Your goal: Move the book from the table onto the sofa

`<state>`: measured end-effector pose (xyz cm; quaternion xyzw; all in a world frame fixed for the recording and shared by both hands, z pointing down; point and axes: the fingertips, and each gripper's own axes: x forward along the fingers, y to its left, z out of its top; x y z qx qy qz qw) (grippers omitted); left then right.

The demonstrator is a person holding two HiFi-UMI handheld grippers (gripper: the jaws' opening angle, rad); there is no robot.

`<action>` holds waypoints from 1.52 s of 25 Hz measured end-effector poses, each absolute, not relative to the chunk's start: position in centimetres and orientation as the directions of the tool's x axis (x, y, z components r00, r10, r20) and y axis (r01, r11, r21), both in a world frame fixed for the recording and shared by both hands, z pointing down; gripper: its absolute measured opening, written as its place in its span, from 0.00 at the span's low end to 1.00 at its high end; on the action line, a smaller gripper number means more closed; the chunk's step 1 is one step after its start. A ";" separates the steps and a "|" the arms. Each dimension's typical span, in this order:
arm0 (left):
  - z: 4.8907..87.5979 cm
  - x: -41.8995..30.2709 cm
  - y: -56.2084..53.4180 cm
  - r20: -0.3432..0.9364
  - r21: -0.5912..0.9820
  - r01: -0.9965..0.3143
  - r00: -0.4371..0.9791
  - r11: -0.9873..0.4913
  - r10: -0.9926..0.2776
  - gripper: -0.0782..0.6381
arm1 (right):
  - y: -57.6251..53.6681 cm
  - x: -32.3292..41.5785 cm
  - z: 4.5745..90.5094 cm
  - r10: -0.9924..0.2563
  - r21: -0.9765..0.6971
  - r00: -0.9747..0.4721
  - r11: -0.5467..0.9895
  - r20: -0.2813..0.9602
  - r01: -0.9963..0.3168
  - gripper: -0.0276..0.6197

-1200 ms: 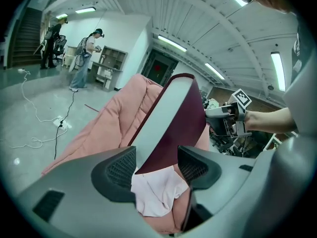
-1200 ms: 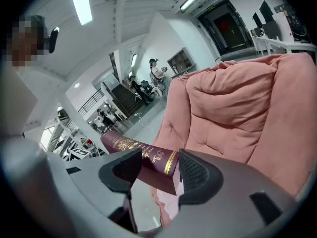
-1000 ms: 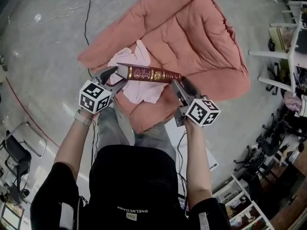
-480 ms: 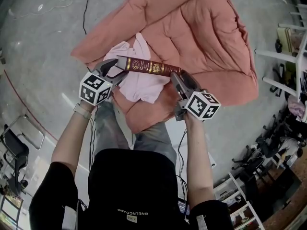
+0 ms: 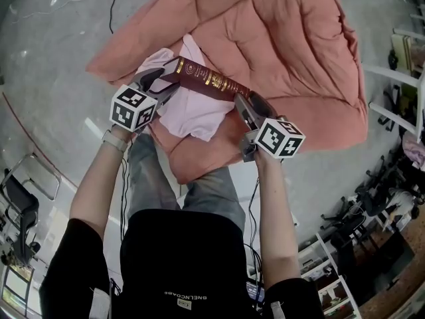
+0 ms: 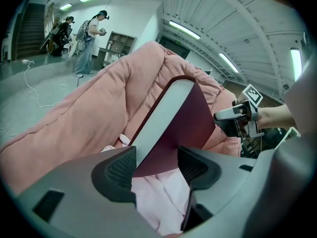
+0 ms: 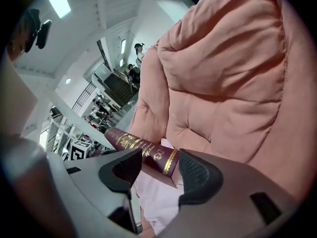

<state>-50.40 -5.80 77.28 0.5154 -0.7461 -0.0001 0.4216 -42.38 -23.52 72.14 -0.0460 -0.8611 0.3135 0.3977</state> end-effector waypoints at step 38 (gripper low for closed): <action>79.9 -48.9 -3.7 0.638 0.454 -0.750 -0.104 0.482 -0.763 0.47 | -19.3 -39.9 73.8 0.327 -0.574 -0.649 0.791 0.687 -0.209 0.43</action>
